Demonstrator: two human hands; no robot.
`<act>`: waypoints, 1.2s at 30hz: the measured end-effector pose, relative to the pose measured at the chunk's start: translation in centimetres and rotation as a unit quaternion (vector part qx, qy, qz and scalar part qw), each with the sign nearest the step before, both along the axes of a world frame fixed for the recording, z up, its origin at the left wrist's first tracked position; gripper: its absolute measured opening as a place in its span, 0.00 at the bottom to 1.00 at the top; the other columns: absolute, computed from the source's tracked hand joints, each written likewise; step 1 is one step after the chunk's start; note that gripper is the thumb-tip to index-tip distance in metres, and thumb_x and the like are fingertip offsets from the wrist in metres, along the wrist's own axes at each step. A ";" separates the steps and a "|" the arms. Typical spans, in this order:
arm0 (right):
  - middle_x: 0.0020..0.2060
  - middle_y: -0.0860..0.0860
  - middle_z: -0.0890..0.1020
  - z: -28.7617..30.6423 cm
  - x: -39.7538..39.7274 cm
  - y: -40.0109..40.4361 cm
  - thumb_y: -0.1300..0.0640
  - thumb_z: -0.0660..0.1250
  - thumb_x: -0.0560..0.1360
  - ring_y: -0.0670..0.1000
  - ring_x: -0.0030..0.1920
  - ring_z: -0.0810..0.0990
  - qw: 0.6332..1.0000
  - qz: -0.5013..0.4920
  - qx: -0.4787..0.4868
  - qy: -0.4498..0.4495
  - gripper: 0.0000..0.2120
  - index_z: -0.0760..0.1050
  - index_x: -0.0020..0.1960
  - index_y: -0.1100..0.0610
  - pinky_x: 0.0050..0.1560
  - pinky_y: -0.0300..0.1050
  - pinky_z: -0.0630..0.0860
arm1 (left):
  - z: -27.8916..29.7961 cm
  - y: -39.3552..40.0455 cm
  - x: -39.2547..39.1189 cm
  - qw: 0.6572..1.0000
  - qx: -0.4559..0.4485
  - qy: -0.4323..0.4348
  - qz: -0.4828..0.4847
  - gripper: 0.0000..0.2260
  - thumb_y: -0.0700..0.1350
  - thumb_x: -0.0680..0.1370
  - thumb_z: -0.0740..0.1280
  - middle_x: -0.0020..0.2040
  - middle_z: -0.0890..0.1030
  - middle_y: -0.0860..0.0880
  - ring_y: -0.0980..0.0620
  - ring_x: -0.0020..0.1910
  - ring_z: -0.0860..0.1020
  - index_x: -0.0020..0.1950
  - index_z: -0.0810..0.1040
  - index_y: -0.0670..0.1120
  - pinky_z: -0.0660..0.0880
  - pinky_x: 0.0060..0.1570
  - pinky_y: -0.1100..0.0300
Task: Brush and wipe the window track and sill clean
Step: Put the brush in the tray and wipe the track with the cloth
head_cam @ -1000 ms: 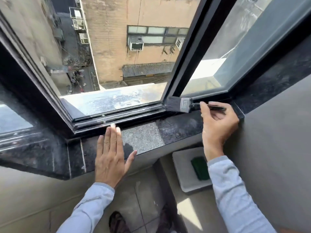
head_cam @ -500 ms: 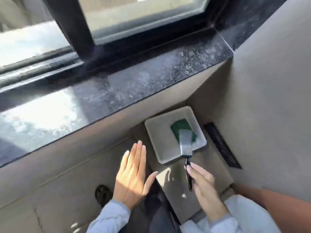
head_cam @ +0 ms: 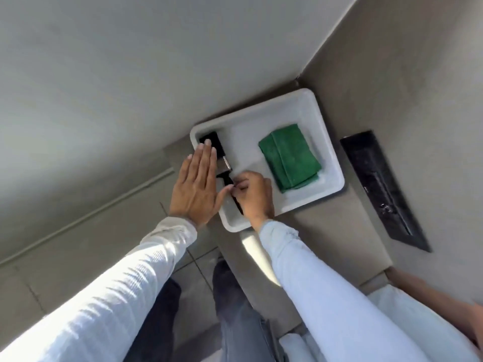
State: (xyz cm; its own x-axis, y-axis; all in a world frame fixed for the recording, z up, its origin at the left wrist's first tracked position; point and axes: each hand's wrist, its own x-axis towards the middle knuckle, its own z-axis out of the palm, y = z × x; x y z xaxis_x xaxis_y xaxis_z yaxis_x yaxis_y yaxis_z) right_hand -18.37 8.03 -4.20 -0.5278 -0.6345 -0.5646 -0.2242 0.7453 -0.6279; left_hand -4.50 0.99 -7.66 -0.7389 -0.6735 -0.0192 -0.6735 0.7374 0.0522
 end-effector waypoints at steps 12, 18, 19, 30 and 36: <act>0.81 0.68 0.51 -2.0 -10.5 1.2 0.40 0.61 0.81 0.69 0.79 0.56 0.900 0.269 0.101 0.327 0.35 0.48 0.83 0.42 0.70 0.71 0.65 | -0.2 0.1 0.4 0.999 -0.038 -0.003 0.003 0.38 0.63 0.86 0.52 0.85 0.57 0.36 0.39 0.84 0.57 0.84 0.54 0.35 0.62 0.81 0.42; 0.78 0.64 0.57 1.6 -9.2 1.0 0.65 0.63 0.80 0.67 0.72 0.64 0.916 0.274 0.102 0.275 0.35 0.56 0.82 0.45 0.71 0.66 0.68 | 3.5 2.0 0.7 1.000 -0.007 -0.001 -0.007 0.39 0.65 0.86 0.48 0.85 0.56 0.36 0.38 0.84 0.57 0.84 0.55 0.35 0.62 0.82 0.42; 0.78 0.65 0.59 3.4 -8.5 1.2 0.66 0.63 0.79 0.67 0.72 0.65 0.917 0.268 0.088 0.282 0.35 0.58 0.81 0.46 0.70 0.67 0.69 | 5.2 2.6 0.9 1.000 -0.007 0.012 -0.001 0.39 0.65 0.85 0.50 0.84 0.57 0.36 0.38 0.84 0.58 0.83 0.57 0.35 0.62 0.82 0.42; 0.75 0.60 0.62 29.5 6.1 -0.3 0.69 0.69 0.73 0.62 0.73 0.69 0.934 0.106 -0.175 0.293 0.33 0.71 0.75 0.50 0.76 0.48 0.65 | 31.5 2.5 9.6 0.990 -0.032 0.135 0.034 0.36 0.62 0.85 0.54 0.82 0.61 0.35 0.38 0.82 0.64 0.81 0.60 0.34 0.64 0.77 0.43; 0.65 0.56 0.74 39.9 15.2 -5.4 0.61 0.66 0.70 0.57 0.63 0.77 0.910 0.097 -0.300 0.270 0.28 0.73 0.71 0.55 0.65 0.41 0.68 | 41.8 -2.0 21.3 0.968 -0.136 0.193 0.089 0.36 0.61 0.85 0.56 0.80 0.63 0.34 0.38 0.81 0.61 0.81 0.59 0.33 0.55 0.82 0.46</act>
State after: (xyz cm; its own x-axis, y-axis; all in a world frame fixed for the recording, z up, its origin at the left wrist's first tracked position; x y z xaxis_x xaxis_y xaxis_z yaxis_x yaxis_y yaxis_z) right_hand -3.22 2.61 35.68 -0.4702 -0.8542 0.2219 -0.7112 0.2179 -0.6684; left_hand 16.75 -1.02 34.17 -0.5283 -0.7318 0.4304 -0.7596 0.6339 0.1455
